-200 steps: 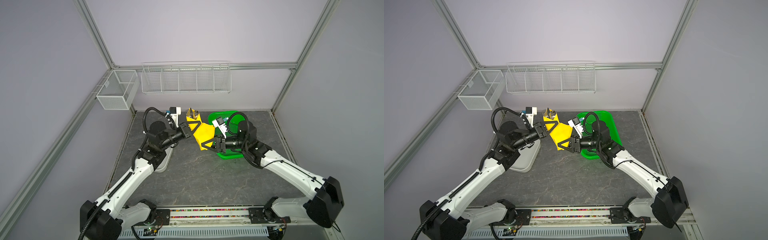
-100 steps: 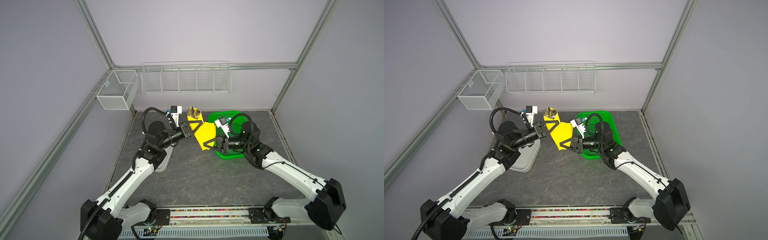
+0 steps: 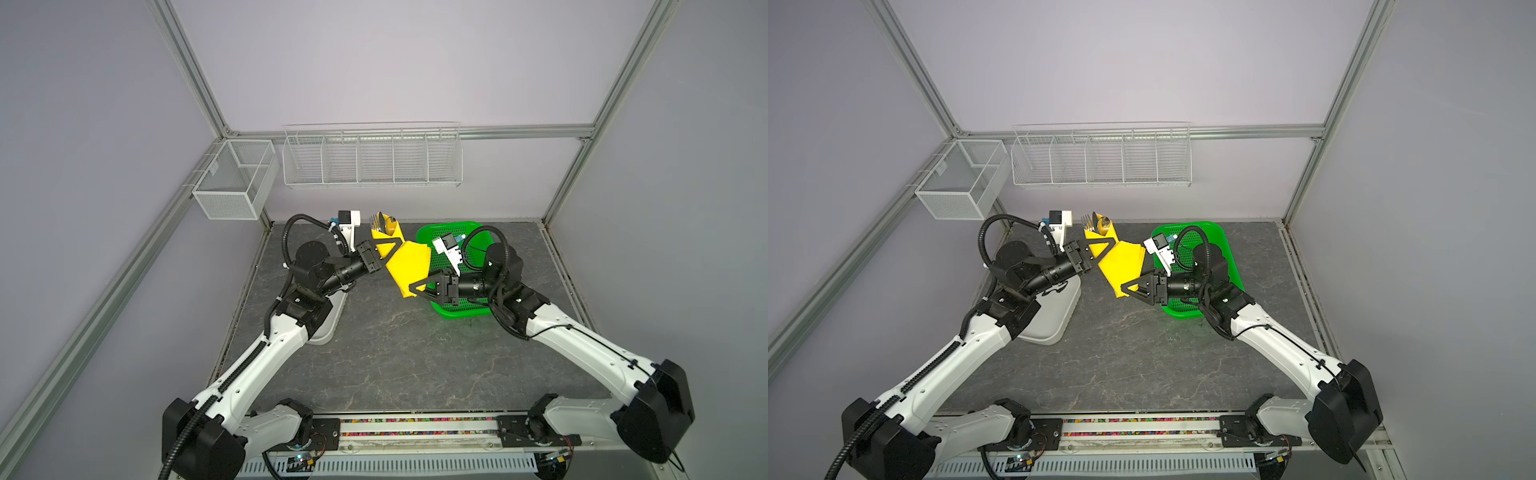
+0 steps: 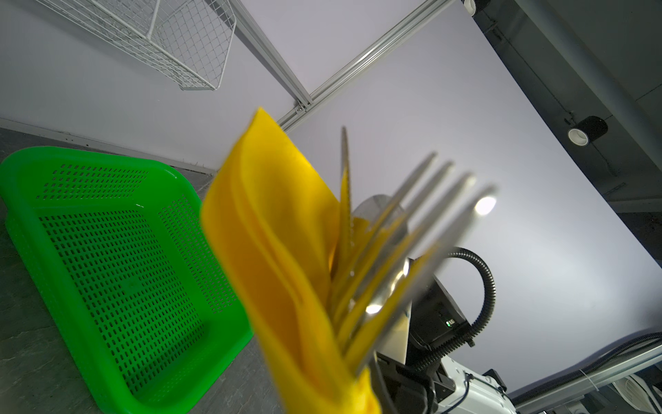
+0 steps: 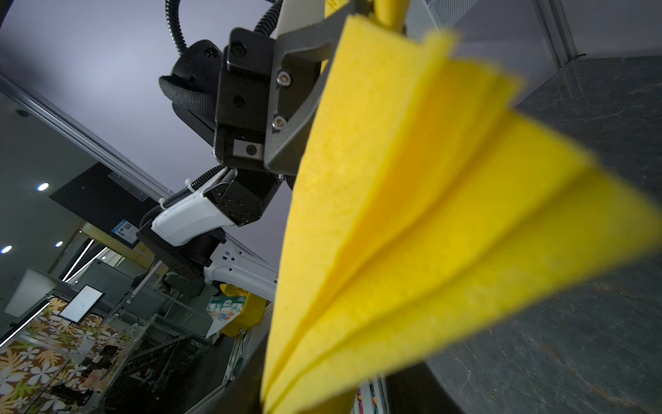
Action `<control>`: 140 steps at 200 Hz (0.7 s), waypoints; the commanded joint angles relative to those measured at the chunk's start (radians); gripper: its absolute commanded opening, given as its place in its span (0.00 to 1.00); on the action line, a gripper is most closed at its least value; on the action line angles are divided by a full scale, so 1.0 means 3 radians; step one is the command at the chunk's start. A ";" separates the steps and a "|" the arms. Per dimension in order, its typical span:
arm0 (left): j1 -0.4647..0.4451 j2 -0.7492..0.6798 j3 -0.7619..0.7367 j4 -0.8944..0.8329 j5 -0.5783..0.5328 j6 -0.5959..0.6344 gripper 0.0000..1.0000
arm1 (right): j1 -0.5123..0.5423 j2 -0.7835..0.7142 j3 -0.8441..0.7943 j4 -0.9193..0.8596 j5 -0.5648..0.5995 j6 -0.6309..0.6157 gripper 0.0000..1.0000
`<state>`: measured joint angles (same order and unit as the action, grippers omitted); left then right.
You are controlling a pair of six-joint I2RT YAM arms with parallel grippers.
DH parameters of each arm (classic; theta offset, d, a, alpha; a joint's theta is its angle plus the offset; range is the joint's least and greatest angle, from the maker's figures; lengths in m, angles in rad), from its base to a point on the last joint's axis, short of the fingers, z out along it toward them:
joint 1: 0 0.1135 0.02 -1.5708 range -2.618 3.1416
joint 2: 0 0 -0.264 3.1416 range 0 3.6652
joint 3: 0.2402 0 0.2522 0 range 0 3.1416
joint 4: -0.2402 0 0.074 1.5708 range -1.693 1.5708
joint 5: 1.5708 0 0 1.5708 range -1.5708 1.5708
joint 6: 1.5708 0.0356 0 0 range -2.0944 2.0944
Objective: Place the utensils on the paper napkin and roll it up
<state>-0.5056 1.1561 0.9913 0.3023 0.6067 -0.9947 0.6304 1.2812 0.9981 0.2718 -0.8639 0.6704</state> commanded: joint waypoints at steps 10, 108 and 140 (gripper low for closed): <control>0.0007 -0.0046 0.0056 0.0127 -0.0059 -0.0011 0.00 | -0.0015 -0.0092 -0.0068 -0.0040 0.0063 -0.0030 0.52; 0.0006 -0.0250 0.0159 -0.1012 -0.0697 0.0801 0.00 | 0.0193 -0.0778 0.0545 -0.1967 0.1929 -0.1157 0.74; -0.0030 -0.0212 0.0142 -0.1013 -0.0713 0.0809 0.00 | 0.0509 -0.0371 0.0926 -0.2139 0.2144 -0.1334 0.68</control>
<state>-0.5060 1.0973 0.9977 -0.0002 0.4183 -0.7826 0.7311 1.0866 1.2224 -0.2840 -0.3065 0.3630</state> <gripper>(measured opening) 0.069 0.682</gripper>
